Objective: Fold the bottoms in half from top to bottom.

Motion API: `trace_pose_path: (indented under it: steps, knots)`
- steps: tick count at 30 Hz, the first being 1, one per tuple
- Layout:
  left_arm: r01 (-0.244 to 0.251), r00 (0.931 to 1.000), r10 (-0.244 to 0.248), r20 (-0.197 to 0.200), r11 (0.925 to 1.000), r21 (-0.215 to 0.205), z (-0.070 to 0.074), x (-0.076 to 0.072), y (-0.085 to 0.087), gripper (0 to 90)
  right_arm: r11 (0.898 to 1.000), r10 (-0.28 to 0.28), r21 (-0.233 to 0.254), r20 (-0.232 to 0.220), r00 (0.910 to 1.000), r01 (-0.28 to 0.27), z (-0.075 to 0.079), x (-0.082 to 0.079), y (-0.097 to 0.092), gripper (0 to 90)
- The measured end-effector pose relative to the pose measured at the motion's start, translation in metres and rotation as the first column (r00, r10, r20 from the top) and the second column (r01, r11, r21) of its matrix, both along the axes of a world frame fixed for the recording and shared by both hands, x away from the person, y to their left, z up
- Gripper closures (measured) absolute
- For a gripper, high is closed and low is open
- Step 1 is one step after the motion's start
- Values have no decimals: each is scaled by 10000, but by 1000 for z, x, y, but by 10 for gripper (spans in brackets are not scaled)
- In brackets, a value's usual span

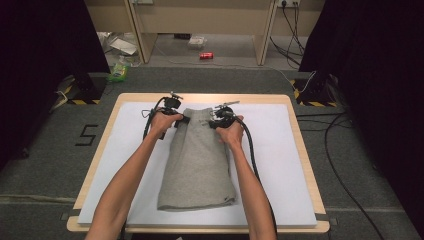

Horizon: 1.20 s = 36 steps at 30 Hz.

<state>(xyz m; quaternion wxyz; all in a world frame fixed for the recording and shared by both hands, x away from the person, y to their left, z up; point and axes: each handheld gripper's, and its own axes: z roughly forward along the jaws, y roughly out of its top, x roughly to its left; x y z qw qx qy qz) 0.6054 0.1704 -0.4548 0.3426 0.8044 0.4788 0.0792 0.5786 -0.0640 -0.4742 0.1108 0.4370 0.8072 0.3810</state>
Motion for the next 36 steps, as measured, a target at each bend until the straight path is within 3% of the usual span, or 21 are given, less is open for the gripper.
trace_pose_path:
  steps: [2, 7, 14, 20, 24, 26, 30, 36]
  knots:
    - [14, 9991, -14, 415, 10000, -5, 10, 1, -3, 708, 9998, -11, 199, 173, 9999, 7, 7, 1, -4, 805]
    - [45, 9951, -40, 988, 10000, -52, 34, 5, -8, 707, 9989, -115, 468, 670, 9977, 84, 29, 6, -12, 806]
    - [502, 9888, -467, 1420, 9985, -215, 61, -7, -5, 706, 9972, 77, 731, 1299, 9915, -173, 54, -3, -18, 805]
    - [1063, 9804, -993, 1703, 9938, -329, 78, -32, 2, 705, 9892, 441, 1307, 1687, 9847, -667, 62, -28, -25, 805]
    - [1494, 9685, -1428, 2042, 9886, -175, 87, -53, 2, 705, 9869, 780, 1229, 2033, 9760, -1045, 72, -50, -26, 804]
    - [1633, 9638, -1501, 2203, 9856, -428, 88, -66, 6, 705, 9858, 907, 1188, 2152, 9724, -1183, 76, -62, -28, 804]
    - [1688, 9624, -1511, 2256, 9838, -611, 86, -86, 11, 705, 9846, 1111, 1076, 2243, 9682, -1379, 79, -83, -28, 803]
    - [1871, 9530, -1624, 2559, 9795, -750, 85, -122, 18, 704, 9832, 1388, 828, 2374, 9614, -1624, 81, -113, -24, 803]
